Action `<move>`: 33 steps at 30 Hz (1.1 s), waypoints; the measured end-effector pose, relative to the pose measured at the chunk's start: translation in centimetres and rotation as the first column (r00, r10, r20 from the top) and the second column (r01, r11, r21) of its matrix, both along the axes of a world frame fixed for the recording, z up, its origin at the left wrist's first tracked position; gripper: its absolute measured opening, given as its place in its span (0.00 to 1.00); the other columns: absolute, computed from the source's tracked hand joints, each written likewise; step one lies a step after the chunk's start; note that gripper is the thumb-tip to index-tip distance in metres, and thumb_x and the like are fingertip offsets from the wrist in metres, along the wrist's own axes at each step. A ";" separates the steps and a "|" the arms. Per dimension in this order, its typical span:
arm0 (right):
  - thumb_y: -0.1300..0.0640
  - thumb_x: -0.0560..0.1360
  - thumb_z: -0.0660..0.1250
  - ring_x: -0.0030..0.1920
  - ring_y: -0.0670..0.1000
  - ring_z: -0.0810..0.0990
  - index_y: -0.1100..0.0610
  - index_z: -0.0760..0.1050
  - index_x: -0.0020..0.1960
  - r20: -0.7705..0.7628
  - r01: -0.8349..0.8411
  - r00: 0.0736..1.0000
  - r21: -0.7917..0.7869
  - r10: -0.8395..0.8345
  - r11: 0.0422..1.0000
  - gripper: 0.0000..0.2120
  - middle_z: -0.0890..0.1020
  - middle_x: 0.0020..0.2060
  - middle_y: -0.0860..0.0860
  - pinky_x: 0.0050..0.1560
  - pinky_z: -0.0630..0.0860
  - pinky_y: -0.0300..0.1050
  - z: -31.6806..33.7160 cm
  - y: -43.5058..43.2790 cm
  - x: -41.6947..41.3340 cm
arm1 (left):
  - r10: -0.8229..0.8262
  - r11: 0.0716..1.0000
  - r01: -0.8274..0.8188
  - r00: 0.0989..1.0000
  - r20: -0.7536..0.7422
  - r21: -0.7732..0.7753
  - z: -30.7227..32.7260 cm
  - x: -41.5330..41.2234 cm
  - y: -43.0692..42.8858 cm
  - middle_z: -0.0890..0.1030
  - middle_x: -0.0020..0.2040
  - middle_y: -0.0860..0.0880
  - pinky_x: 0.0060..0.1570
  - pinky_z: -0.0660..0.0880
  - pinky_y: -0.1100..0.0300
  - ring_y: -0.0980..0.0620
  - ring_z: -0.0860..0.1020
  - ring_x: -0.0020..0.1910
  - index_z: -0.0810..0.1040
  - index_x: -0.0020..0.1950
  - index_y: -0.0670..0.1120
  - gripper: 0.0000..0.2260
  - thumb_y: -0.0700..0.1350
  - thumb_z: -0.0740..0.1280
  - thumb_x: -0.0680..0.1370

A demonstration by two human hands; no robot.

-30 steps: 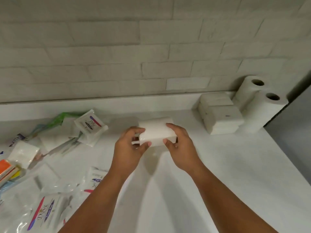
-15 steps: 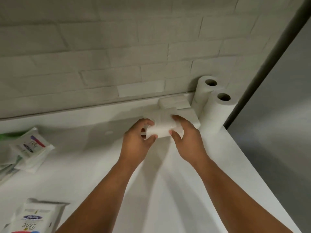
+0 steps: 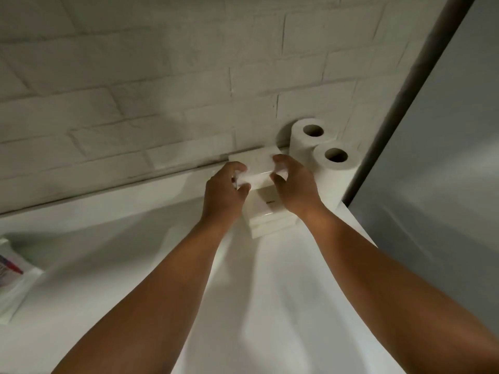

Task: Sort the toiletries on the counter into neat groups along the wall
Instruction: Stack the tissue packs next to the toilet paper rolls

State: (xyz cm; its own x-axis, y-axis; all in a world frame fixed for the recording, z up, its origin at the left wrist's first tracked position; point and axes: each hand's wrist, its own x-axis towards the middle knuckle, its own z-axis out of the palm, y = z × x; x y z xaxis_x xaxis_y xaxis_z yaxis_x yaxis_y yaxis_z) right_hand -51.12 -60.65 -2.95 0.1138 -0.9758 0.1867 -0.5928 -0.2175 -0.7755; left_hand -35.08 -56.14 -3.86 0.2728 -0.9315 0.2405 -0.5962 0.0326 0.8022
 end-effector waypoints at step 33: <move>0.56 0.81 0.55 0.59 0.56 0.76 0.57 0.70 0.66 0.016 0.004 1.000 0.274 -0.009 0.962 0.15 0.78 0.56 0.55 0.63 0.73 0.54 -0.1 -3.5 1.3 | 0.153 0.969 -0.088 0.948 -0.279 0.233 -1.0 -1.0 -3.8 0.71 0.35 0.49 0.34 0.64 0.57 0.48 0.70 0.37 0.69 0.43 0.43 0.15 0.51 0.57 0.84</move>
State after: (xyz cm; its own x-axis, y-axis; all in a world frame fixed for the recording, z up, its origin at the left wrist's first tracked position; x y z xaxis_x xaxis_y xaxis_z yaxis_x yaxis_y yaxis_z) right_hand -49.85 -64.11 -3.03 0.1064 -0.9906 -0.0863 -0.5800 0.0087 -0.8146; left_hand -36.09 -59.89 -4.83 0.4140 -0.9077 -0.0687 -0.3230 -0.2170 0.9212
